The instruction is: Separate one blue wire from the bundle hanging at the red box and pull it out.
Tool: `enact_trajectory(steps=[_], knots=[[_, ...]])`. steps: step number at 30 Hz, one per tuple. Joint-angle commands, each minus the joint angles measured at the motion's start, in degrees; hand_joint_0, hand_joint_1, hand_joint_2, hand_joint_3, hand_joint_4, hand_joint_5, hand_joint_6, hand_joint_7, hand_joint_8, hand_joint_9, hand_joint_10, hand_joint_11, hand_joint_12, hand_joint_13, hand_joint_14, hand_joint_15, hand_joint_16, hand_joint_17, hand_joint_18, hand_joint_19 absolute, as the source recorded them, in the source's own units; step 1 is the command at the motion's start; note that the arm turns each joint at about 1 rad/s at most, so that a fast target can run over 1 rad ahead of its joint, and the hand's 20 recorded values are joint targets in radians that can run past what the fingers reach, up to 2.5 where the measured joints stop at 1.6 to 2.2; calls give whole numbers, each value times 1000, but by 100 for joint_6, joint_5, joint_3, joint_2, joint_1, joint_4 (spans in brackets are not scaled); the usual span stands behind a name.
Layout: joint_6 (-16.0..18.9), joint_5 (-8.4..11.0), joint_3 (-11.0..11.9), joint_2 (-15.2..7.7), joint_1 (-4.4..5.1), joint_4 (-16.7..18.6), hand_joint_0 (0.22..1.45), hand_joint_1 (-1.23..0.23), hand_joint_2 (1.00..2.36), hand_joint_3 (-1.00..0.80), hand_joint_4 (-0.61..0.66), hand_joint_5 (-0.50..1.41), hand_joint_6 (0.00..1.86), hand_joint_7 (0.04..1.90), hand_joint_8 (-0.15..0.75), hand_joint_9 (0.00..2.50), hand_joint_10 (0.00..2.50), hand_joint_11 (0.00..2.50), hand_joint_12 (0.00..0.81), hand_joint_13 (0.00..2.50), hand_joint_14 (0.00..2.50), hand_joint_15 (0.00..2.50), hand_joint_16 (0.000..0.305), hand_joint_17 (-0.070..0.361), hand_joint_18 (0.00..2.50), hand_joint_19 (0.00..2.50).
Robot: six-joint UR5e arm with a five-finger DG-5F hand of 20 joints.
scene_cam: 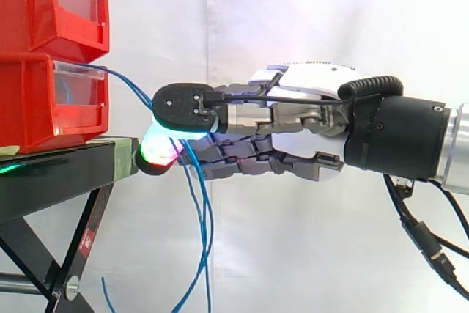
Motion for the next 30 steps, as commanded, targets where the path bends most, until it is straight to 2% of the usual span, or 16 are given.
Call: enact_trajectory(steps=[1, 11, 15, 19, 30], knots=[[0, -8, 0, 0, -7, -11, 583, -606, 1002, -482, 257, -125, 556, 1272, 284, 350, 2, 94, 329, 260, 6, 161, 52, 116, 154, 296], [44, -8, 0, 0, -7, 24, 574, -594, 1000, -497, 262, -124, 552, 1278, 294, 376, 2, 115, 331, 271, 6, 167, 51, 116, 165, 304], [158, -43, 149, 0, -24, -38, 574, -593, 1000, -495, 259, -124, 552, 1284, 295, 385, 2, 128, 331, 277, 6, 168, 52, 116, 172, 304], [211, -43, 176, 0, -42, -117, 579, -599, 1001, -486, 253, -125, 553, 1292, 295, 400, 3, 144, 332, 292, 6, 171, 51, 116, 187, 308], [228, -26, 176, 0, -42, -293, 634, -639, 1011, -379, 246, -149, 681, 1129, 291, 413, 4, 149, 331, 319, 6, 176, 51, 114, 237, 318]])
